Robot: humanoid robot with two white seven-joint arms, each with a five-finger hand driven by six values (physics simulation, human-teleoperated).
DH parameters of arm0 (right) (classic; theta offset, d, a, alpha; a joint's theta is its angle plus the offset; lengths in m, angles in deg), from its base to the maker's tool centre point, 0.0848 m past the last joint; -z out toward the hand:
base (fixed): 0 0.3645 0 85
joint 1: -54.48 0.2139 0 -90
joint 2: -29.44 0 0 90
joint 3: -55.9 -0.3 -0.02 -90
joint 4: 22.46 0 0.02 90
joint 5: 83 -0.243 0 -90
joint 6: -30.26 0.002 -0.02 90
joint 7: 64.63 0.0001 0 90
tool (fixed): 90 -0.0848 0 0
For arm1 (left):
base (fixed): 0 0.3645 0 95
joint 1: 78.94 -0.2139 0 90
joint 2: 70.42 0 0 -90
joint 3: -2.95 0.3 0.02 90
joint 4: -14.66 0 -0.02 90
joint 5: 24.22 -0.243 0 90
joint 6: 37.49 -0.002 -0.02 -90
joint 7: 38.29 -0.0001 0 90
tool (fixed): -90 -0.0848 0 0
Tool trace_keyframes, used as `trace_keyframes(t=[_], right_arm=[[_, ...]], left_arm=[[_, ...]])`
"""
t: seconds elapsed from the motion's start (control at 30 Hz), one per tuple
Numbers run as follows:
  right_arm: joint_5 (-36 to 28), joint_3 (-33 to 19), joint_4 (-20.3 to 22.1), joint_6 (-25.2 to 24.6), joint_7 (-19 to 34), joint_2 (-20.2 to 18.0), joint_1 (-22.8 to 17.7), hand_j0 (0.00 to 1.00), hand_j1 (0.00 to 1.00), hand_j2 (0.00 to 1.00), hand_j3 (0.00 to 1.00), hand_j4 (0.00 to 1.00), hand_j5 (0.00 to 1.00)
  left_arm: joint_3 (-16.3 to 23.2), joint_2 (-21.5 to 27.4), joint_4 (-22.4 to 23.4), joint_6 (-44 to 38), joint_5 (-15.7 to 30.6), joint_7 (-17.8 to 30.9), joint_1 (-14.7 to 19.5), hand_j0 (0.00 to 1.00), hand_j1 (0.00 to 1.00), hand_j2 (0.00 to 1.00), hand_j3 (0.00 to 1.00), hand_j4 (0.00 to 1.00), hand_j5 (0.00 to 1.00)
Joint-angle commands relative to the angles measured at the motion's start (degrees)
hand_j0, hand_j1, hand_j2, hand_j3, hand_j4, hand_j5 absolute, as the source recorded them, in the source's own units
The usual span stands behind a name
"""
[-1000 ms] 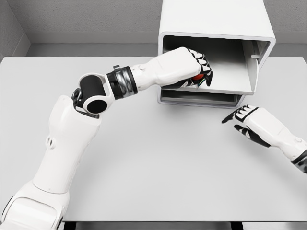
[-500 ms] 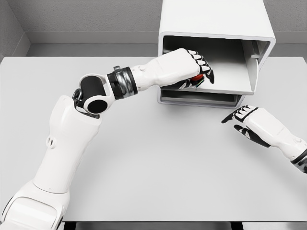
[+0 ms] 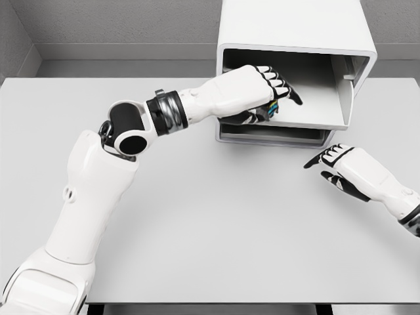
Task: Slide open multi-storey tabletop storage cabinets and put open load switch and slide close multi-storey tabletop storage cabinets
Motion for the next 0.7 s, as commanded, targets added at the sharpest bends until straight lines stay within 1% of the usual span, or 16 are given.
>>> trace_keyframes(t=[0.0,0.03,0.07,0.17,0.2,0.23,0.37,0.4,0.47,0.53,0.57,0.6,0.63,0.67], right_arm=[[-0.4,0.0,-0.2,0.0,0.0,0.0,0.0,0.58,0.58,0.58,0.58,0.58,0.58],[-0.4,0.0,-0.2,0.0,0.0,0.0,0.0,0.58,0.58,0.58,0.58,0.58,0.58],[-0.4,0.0,-0.3,0.0,0.0,0.0,0.1,0.58,0.58,0.58,0.58,0.58,0.58],[-0.4,0.0,-0.5,0.0,0.0,0.0,0.1,0.58,0.58,0.58,0.58,0.58,0.58],[-0.4,0.0,-0.5,0.0,0.0,0.0,0.1,0.58,0.58,0.58,0.58,0.58,0.58],[-0.4,0.0,-0.6,0.0,0.0,-0.1,0.1,0.58,0.58,0.58,0.58,0.58,0.58],[-0.5,-0.1,-0.3,0.0,0.1,0.0,0.1,0.58,0.58,0.58,0.58,0.58,0.58],[-0.5,0.0,-0.2,0.0,0.1,0.0,0.1,0.58,0.58,0.58,0.58,0.58,0.58],[-0.5,0.0,0.0,0.0,0.2,0.0,0.1,0.58,0.58,0.58,0.58,0.58,0.58],[-0.5,0.2,0.2,0.0,0.2,0.0,0.7,0.58,0.58,0.58,0.58,0.58,0.58],[-0.5,0.4,0.3,0.0,0.2,0.0,0.7,0.58,0.58,0.58,0.58,0.58,0.58],[-0.5,0.4,0.3,0.0,0.2,0.0,1.0,0.58,0.58,0.58,0.58,0.58,0.58],[-0.5,1.1,0.3,0.0,0.2,0.0,1.5,0.58,0.58,0.58,0.58,0.58,0.58],[-0.5,2.1,0.3,0.0,0.2,0.0,2.4,0.58,0.58,0.58,0.58,0.58,0.58]], left_arm=[[-0.3,0.0,-0.3,-0.2,-0.1,0.0,0.0,0.9,0.9,0.9,0.9,0.9,0.9],[-0.4,0.0,-0.5,-0.2,-0.3,0.0,0.0,0.91,0.91,0.91,0.91,0.91,0.91],[-0.6,0.0,-0.7,-0.2,-0.4,0.0,0.1,0.94,0.94,0.94,0.94,0.94,0.94],[-0.8,0.0,-2.5,-0.2,-1.4,0.0,0.2,0.95,0.95,0.95,0.95,0.95,0.95],[-0.9,0.0,-3.4,-0.2,-1.4,0.0,0.1,0.99,0.99,0.99,0.99,0.99,0.99],[-1.1,0.0,-4.8,-0.2,-1.4,0.0,-0.1,1.0,1.0,1.0,1.0,1.0,1.0],[-1.5,0.0,-9.4,-0.2,-1.3,0.0,-0.8,1.0,1.0,1.0,1.0,1.0,1.0],[-1.9,0.0,-10.6,-0.2,-1.2,0.0,-1.3,1.0,1.0,1.0,1.0,1.0,1.0],[-3.3,0.0,-14.2,-0.2,-1.0,0.0,-3.2,1.0,1.0,1.0,1.0,1.0,1.0],[-6.6,0.0,-18.0,-0.2,0.1,0.0,-5.5,1.0,1.0,1.0,1.0,1.0,1.0],[-9.4,0.0,-18.0,-0.2,3.9,0.0,-6.5,1.0,1.0,1.0,1.0,1.0,1.0],[-11.2,0.0,-18.0,-0.2,7.9,0.0,-6.7,1.0,1.0,1.0,1.0,1.0,1.0],[-13.6,1.9,-18.0,-0.2,13.2,0.0,-7.1,1.0,1.0,1.0,1.0,1.0,1.0],[-16.4,4.8,-18.0,-0.2,17.5,0.0,-8.4,1.0,1.0,1.0,1.0,1.0,1.0]])
